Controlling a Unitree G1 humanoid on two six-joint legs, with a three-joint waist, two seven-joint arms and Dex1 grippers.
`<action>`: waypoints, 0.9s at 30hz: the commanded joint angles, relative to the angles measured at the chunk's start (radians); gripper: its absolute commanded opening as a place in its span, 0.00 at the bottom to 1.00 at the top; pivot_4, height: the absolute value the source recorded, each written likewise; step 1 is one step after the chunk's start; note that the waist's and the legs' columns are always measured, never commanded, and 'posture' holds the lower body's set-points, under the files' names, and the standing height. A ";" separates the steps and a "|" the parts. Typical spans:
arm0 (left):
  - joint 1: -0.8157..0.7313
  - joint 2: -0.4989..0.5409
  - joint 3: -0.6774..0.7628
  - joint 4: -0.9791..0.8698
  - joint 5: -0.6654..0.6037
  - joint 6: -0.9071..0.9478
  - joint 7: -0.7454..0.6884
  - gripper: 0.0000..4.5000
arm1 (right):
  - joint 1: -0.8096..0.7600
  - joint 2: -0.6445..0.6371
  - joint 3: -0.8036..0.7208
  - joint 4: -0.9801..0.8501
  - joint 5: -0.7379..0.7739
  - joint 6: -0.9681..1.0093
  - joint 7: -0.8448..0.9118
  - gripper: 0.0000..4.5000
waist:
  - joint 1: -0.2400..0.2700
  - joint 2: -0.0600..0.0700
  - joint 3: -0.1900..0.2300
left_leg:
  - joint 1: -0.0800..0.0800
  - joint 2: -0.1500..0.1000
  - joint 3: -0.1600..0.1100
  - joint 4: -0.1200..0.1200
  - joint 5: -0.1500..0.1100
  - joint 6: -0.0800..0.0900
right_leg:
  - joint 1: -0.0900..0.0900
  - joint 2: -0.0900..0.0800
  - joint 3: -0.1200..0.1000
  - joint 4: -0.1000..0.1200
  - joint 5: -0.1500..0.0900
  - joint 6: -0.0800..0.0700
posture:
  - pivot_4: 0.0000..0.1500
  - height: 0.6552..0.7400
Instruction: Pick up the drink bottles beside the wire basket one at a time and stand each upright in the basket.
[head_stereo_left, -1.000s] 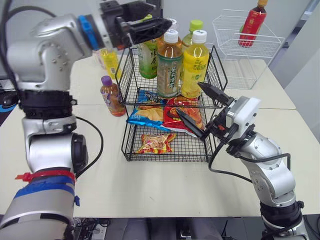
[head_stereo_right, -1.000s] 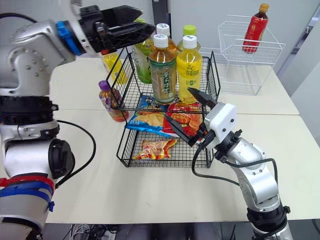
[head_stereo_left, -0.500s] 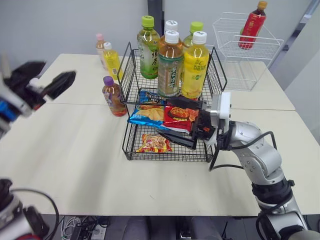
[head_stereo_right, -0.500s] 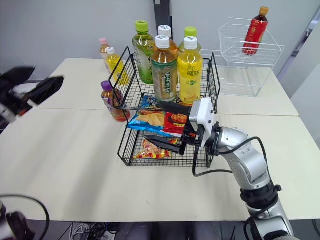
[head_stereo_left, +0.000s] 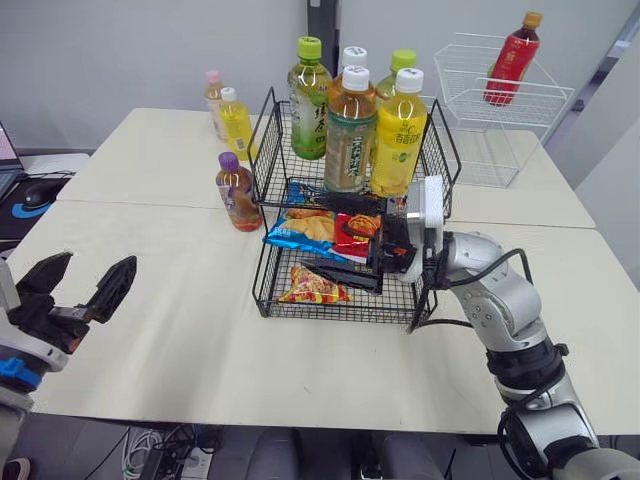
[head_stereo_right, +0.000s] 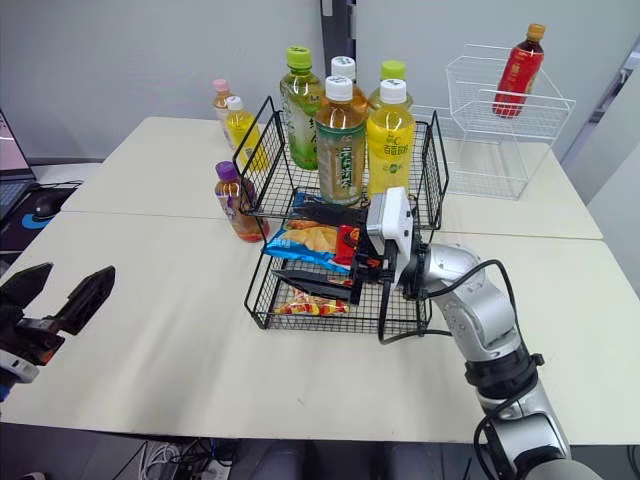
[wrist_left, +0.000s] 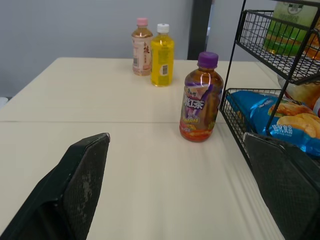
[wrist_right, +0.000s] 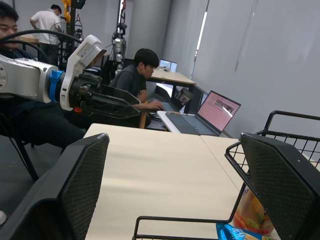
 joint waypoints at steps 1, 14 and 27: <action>-0.081 0.058 -0.102 0.064 0.029 -0.059 0.031 0.99 | -0.001 0.002 -0.018 -0.046 -0.013 -0.016 -0.036 1.00 | 0.002 0.000 0.000 | 0.000 0.000 0.000 0.000 0.000 0.000 | 0.000 0.000 0.000 0.000 0.000 0.000 | 1.00 1.00; -0.627 0.078 -0.632 0.728 0.353 -0.380 0.013 0.99 | 0.054 -0.024 -0.052 -0.152 -0.139 -0.031 -0.228 1.00 | 0.001 0.001 0.000 | -0.003 0.000 0.001 -0.002 0.000 0.000 | -0.001 0.000 -0.001 -0.005 0.000 0.001 | 1.00 1.00; -0.954 0.015 -0.812 1.259 0.531 -0.657 -0.097 0.99 | 0.094 -0.059 -0.060 -0.226 -0.149 0.021 -0.292 1.00 | -0.003 0.001 0.001 | -0.004 0.000 0.002 -0.003 0.000 0.000 | -0.001 0.000 -0.002 -0.007 0.001 0.001 | 1.00 1.00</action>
